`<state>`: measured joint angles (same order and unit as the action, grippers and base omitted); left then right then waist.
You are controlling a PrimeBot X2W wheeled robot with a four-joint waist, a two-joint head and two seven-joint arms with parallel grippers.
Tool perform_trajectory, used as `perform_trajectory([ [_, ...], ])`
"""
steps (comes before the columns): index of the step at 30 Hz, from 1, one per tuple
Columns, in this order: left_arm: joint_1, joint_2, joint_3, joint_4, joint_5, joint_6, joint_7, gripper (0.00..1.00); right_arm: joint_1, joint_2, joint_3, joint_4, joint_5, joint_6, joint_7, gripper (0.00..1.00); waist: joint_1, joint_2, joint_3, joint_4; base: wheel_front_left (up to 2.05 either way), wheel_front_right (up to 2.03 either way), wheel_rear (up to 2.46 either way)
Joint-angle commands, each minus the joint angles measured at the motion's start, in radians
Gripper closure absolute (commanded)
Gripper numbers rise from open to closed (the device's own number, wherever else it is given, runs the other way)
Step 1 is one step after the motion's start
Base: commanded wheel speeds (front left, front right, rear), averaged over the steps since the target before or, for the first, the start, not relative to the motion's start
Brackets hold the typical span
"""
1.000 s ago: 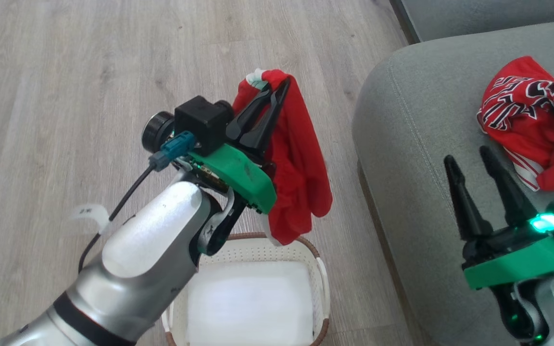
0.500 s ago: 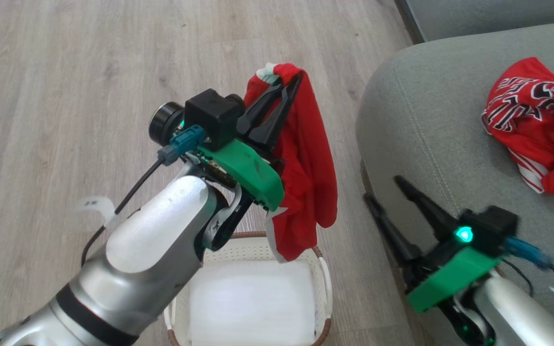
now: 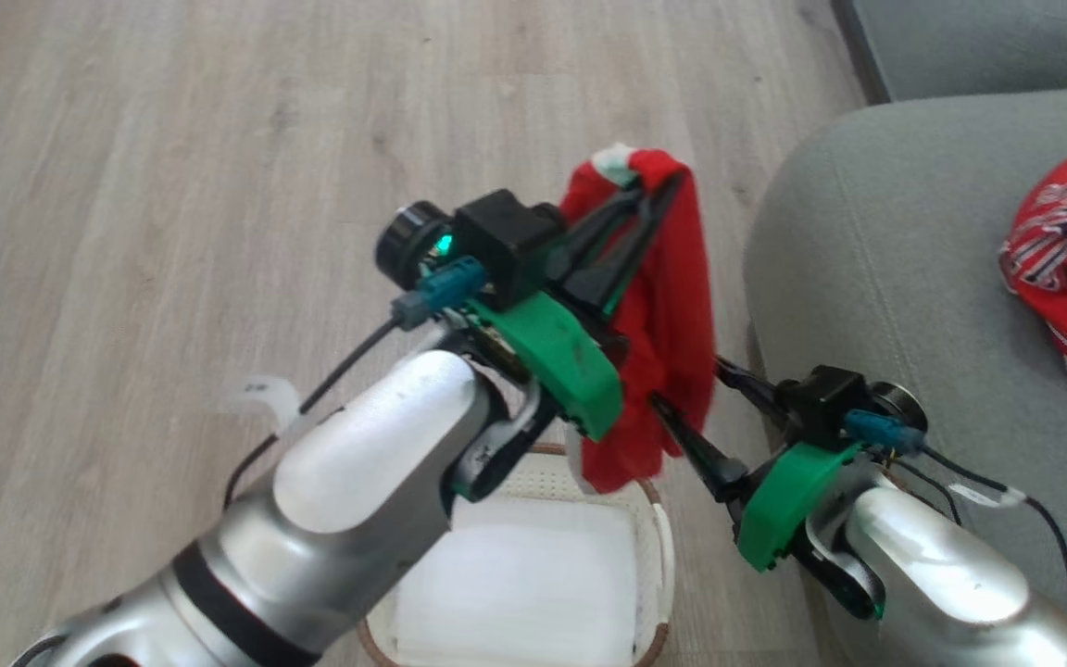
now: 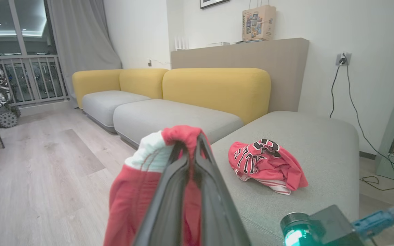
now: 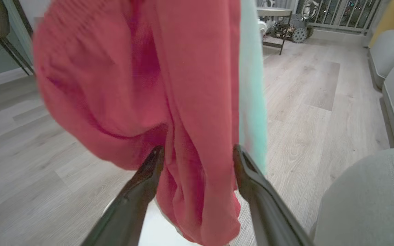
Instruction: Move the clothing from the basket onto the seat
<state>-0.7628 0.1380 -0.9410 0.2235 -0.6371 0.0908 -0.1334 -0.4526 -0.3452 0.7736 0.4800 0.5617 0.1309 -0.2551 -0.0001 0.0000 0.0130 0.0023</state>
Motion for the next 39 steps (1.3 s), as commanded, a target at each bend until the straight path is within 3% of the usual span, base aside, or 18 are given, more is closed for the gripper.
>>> perform_trajectory([
  [1,-0.08,0.0,0.031,-0.027,0.003,-0.007,0.002,1.0,-0.037,0.009,0.012,0.003,-0.005,0.0,-0.007,0.0,0.0001,0.0,-0.004,0.025,0.0,0.0,0.0],
  [10,-0.091,-0.034,-0.007,-0.022,-0.001,-0.029,0.004,1.0,-0.076,0.052,0.043,0.133,0.006,0.0,-0.007,0.0,0.0001,0.0,-0.014,0.087,0.0,0.0,0.0],
  [18,-0.079,-0.038,-0.02,-0.016,-0.008,-0.028,0.0,1.0,-0.069,0.064,0.022,0.115,0.004,0.0,-0.007,0.0,0.0001,0.0,-0.016,0.101,0.0,0.0,0.0],
  [19,-0.078,-0.037,-0.02,-0.016,-0.008,-0.027,-0.001,1.0,-0.067,0.063,0.015,0.107,0.0,0.0,-0.007,0.29,0.0001,0.0,-0.016,0.099,0.0,0.0,0.0],
  [20,-0.076,-0.035,-0.019,-0.015,-0.009,-0.026,-0.002,1.0,-0.065,0.062,0.008,0.096,-0.004,0.0,-0.007,0.92,0.0001,0.0,-0.017,0.096,0.0,0.0,0.0],
  [21,-0.074,-0.033,-0.018,-0.015,-0.01,-0.024,-0.003,1.0,-0.061,0.06,0.0,0.085,-0.006,0.0,-0.007,1.0,0.0001,0.0,-0.018,0.092,0.0,0.0,0.0],
  [27,-0.047,-0.012,-0.016,-0.005,-0.022,-0.017,-0.007,1.0,-0.022,0.041,-0.068,0.017,-0.004,0.0,-0.007,1.0,0.0001,0.0,-0.022,0.062,0.0,0.0,0.0],
  [39,0.045,0.051,-0.014,-0.002,-0.042,0.018,-0.014,1.0,0.1,-0.005,-0.317,-0.171,-0.031,0.0,-0.007,1.0,0.0001,0.0,-0.015,-0.018,0.0,0.0,0.0],
])
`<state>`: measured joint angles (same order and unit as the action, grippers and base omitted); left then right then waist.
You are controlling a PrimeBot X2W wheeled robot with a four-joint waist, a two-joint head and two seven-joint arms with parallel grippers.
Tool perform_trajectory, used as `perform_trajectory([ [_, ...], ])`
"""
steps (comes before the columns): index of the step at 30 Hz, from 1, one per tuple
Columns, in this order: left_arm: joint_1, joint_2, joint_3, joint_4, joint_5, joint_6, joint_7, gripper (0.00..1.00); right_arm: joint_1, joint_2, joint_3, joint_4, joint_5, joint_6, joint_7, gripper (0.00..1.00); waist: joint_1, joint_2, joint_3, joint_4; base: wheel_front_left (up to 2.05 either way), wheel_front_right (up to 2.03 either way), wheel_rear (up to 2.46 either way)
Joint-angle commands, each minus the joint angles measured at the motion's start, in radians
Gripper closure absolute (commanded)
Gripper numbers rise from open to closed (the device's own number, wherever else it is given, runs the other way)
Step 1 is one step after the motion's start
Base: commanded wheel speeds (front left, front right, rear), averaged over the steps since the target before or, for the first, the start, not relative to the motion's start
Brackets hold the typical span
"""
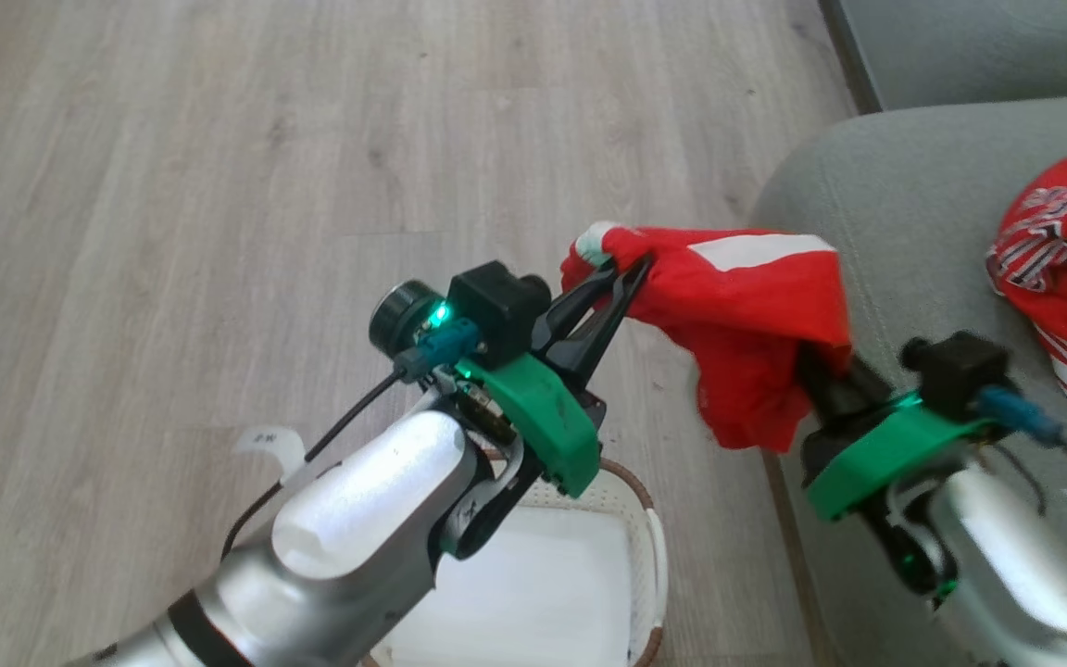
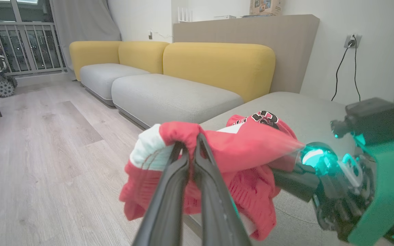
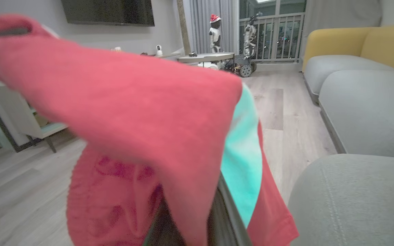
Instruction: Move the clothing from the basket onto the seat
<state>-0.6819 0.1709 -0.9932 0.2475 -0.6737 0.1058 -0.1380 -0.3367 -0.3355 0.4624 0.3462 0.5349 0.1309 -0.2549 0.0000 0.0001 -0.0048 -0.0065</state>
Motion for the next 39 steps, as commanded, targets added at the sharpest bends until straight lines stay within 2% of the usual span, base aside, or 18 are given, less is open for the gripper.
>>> perform_trajectory([
  [1,-0.029,0.02,0.038,-0.027,-0.007,0.007,-0.01,1.0,-0.008,-0.015,-0.03,-0.052,-0.001,0.0,-0.007,1.0,0.0,-0.0001,0.005,-0.016,0.0,0.0,0.0],
  [6,-0.007,0.022,0.035,-0.028,-0.004,0.025,-0.026,0.99,0.021,-0.03,-0.128,-0.109,-0.014,0.0,-0.007,1.0,0.0,-0.0001,0.014,-0.052,0.0,0.0,0.0],
  [7,-0.004,0.021,0.035,-0.029,-0.002,0.028,-0.031,0.7,0.024,-0.033,-0.143,-0.12,-0.016,0.0,-0.007,1.0,0.0,-0.0001,0.016,-0.06,0.0,0.0,0.0],
  [8,-0.001,0.019,0.035,-0.029,-0.002,0.03,-0.036,0.54,0.027,-0.036,-0.158,-0.13,-0.018,0.0,-0.007,1.0,0.0,-0.0001,0.018,-0.069,0.0,0.0,0.0],
  [9,0.003,0.017,0.034,-0.027,-0.003,0.03,-0.039,0.01,0.031,-0.039,-0.172,-0.14,-0.019,0.0,-0.007,1.0,0.0,-0.0001,0.019,-0.079,0.0,0.0,0.0],
  [14,0.014,0.016,0.025,-0.015,-0.002,0.031,-0.047,0.0,0.046,-0.051,-0.229,-0.182,-0.013,0.0,-0.007,1.0,0.0,-0.0001,0.022,-0.123,0.0,0.0,0.0],
  [25,0.018,0.016,0.019,0.005,0.011,0.048,-0.064,0.0,0.077,-0.094,-0.342,-0.281,-0.005,0.0,-0.007,1.0,0.0,-0.0001,0.045,-0.265,0.0,0.0,0.0],
  [33,0.026,0.025,0.041,0.033,0.024,0.062,-0.098,0.0,0.124,-0.088,-0.378,-0.305,0.014,0.0,-0.007,1.0,0.0,-0.0001,0.059,-0.386,0.0,0.0,0.0],
  [39,0.021,0.024,0.046,0.052,0.038,0.065,-0.108,0.0,0.143,-0.074,-0.396,-0.315,0.023,0.0,-0.007,1.0,0.0,-0.0001,0.079,-0.45,0.0,0.0,0.0],
])
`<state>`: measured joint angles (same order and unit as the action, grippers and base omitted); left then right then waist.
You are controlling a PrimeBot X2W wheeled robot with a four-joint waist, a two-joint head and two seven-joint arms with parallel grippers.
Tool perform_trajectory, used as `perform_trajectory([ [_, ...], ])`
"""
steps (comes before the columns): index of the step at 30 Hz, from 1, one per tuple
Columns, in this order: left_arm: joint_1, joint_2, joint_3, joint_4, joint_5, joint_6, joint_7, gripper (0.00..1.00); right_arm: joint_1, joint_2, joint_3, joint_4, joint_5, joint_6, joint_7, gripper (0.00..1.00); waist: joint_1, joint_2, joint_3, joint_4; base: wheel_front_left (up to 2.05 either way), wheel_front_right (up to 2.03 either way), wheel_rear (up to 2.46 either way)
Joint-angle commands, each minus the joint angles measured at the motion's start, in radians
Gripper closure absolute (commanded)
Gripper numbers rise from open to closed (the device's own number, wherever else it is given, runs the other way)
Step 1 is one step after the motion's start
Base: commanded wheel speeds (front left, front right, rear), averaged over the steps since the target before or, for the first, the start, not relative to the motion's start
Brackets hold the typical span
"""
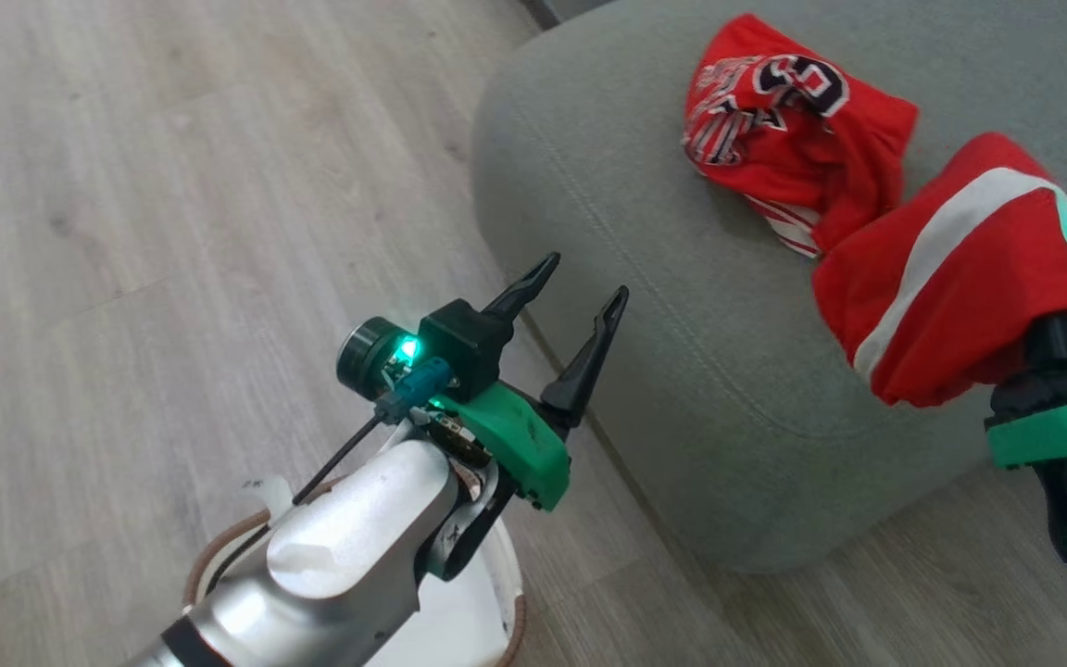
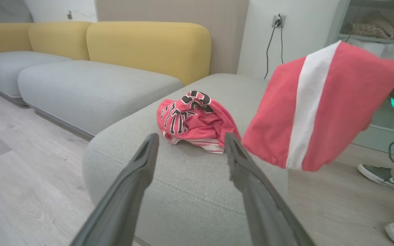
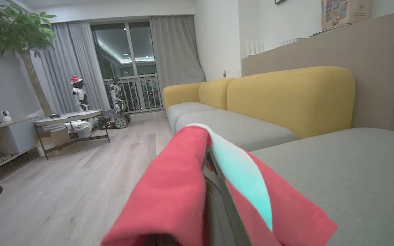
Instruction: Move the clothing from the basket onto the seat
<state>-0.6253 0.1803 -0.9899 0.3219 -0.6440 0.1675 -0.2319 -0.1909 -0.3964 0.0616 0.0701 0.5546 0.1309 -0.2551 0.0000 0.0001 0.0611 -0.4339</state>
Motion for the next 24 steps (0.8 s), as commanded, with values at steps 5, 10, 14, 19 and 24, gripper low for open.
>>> perform_trajectory([
  [5,-0.046,0.013,0.048,-0.003,0.021,0.007,-0.02,0.0,-0.003,-0.012,0.007,-0.048,0.012,0.0,-0.007,1.0,0.0,-0.0001,0.031,-0.059,0.0,0.0,0.0],
  [10,-0.055,0.002,0.054,0.011,0.027,0.005,-0.023,0.0,-0.017,-0.019,0.0,-0.053,0.027,0.0,-0.007,1.0,0.0,-0.0001,0.052,-0.075,0.0,0.0,0.0],
  [14,-0.067,-0.013,0.055,0.025,0.035,0.0,-0.025,0.0,-0.071,-0.039,0.003,-0.035,0.04,0.0,-0.007,1.0,0.0,-0.0001,0.076,-0.073,0.0,0.0,0.0],
  [19,-0.079,-0.03,0.051,0.043,0.042,-0.006,-0.027,0.0,-0.154,-0.066,0.012,0.007,0.063,0.0,-0.007,1.0,0.0,-0.0001,0.106,-0.057,0.0,0.0,0.0],
  [24,-0.108,-0.05,0.042,0.067,0.057,-0.008,-0.026,0.0,-0.296,-0.123,0.024,0.087,0.097,0.0,-0.007,1.0,0.0,-0.0001,0.163,-0.021,0.0,0.0,0.0],
])
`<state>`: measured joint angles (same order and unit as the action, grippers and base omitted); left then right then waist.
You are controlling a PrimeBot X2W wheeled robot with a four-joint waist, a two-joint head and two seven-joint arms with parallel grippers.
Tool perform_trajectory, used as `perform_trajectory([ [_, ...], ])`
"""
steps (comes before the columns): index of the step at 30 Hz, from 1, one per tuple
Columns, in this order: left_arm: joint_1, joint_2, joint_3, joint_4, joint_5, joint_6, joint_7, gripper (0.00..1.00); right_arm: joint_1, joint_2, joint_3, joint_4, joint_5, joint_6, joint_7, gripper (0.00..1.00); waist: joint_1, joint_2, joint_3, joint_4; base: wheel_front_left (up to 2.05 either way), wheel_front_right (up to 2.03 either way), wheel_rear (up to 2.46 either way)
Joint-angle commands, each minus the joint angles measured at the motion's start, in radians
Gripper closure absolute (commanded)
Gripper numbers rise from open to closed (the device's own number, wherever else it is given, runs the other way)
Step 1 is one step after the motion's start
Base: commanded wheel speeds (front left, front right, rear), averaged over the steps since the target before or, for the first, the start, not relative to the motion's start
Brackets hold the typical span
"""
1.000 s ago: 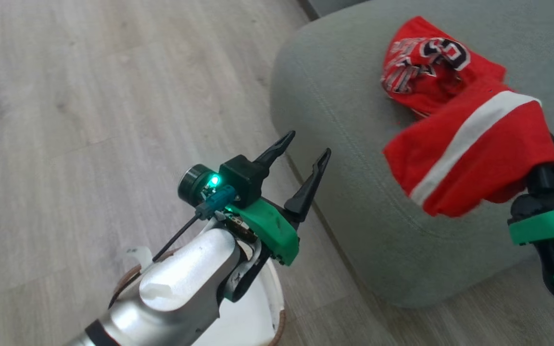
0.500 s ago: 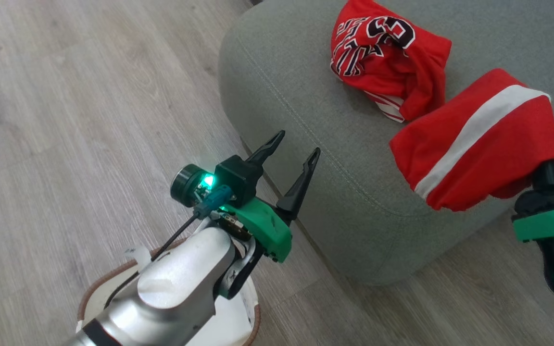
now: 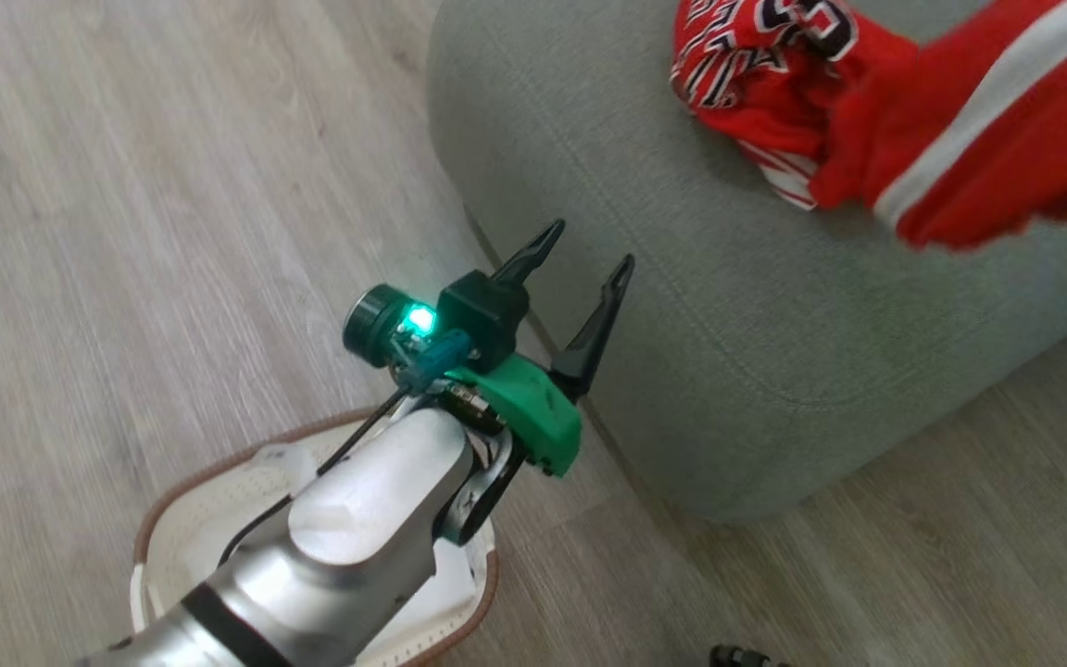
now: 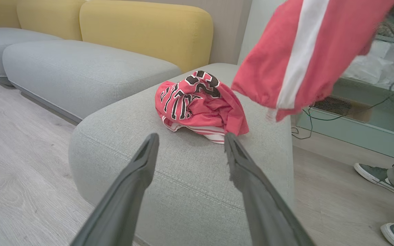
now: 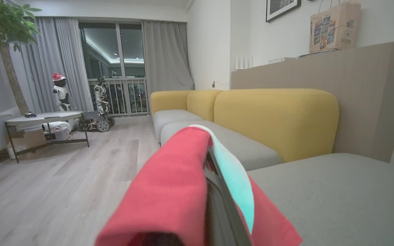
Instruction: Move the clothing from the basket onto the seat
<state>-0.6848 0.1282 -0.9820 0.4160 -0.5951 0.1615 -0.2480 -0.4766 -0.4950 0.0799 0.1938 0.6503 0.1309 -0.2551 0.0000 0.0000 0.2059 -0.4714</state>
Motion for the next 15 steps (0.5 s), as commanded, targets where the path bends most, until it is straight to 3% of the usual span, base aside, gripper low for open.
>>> perform_trajectory([
  [1,-0.057,-0.002,0.032,-0.022,0.011,-0.001,-0.009,0.0,-0.042,-0.041,0.011,-0.016,0.009,0.0,-0.007,1.0,0.0,0.0,0.031,0.026,0.0,0.0,0.0],
  [15,-0.212,-0.065,-0.029,0.03,0.072,0.024,0.027,0.0,-0.37,-0.246,-0.034,0.28,0.103,0.0,-0.007,1.0,0.0,0.0,0.294,0.185,0.0,0.0,0.0],
])
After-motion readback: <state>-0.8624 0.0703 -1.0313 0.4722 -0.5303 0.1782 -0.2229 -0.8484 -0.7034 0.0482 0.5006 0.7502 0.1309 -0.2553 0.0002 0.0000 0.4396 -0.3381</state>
